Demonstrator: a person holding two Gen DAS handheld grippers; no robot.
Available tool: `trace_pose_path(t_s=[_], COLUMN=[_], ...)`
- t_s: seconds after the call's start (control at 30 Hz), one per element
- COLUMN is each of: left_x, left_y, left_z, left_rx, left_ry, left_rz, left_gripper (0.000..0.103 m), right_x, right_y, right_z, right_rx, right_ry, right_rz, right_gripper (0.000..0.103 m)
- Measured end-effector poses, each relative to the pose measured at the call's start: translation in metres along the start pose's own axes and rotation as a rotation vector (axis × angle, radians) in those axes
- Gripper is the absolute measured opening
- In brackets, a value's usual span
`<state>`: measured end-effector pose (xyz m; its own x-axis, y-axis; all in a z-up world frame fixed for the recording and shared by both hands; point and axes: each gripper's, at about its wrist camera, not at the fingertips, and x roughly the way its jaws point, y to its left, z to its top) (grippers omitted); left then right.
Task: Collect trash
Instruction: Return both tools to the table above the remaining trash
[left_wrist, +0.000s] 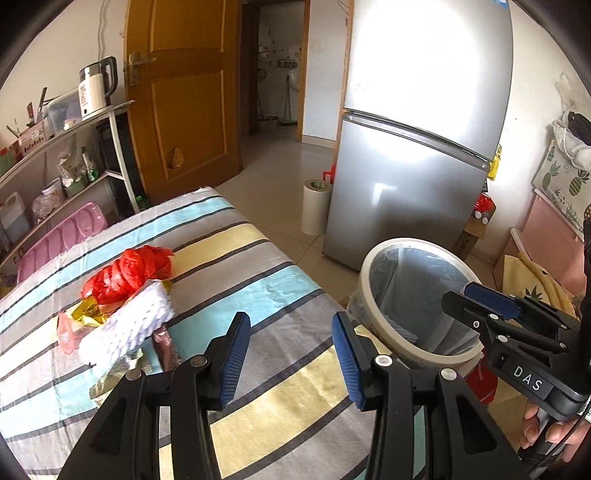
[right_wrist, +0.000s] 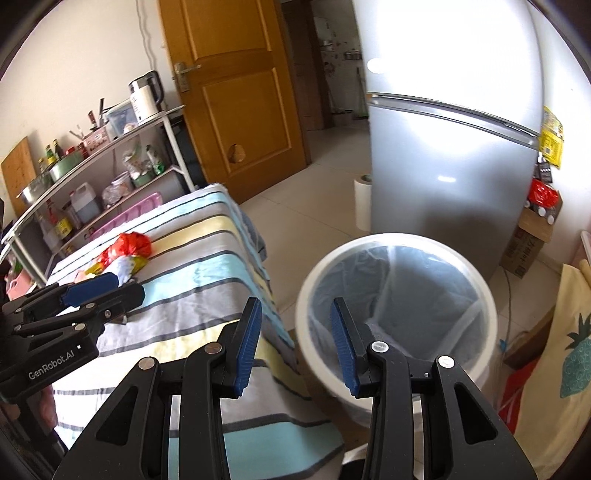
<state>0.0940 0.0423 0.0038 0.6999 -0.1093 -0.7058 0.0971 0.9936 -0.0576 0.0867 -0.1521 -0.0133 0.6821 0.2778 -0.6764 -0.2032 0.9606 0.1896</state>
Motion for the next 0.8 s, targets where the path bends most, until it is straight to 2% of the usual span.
trace_pose_path(t_s=[0.33,0.5,0.8], left_x=[-0.017,-0.023,-0.025], left_y=[0.072,0.111,0.16], left_z=[-0.022,-0.035,-0.045], left_rx=[-0.102,-0.151,-0.203], left_ry=[-0.011,0.0,0.02], left_rz=[0.085,0.119,0.137], left_gripper=[0.046,0.051,0.052], right_x=[0.023,0.036,0.062], right_y=[0.057,0.09,0.139], right_z=[-0.004,-0.004,-0.003], right_rx=[-0.088,-0.151,-0.234], right_ry=[0.035,0.056,0.106], right_rz=[0.081,0.131,0.21], right_gripper=[0.045,0.05,0.051])
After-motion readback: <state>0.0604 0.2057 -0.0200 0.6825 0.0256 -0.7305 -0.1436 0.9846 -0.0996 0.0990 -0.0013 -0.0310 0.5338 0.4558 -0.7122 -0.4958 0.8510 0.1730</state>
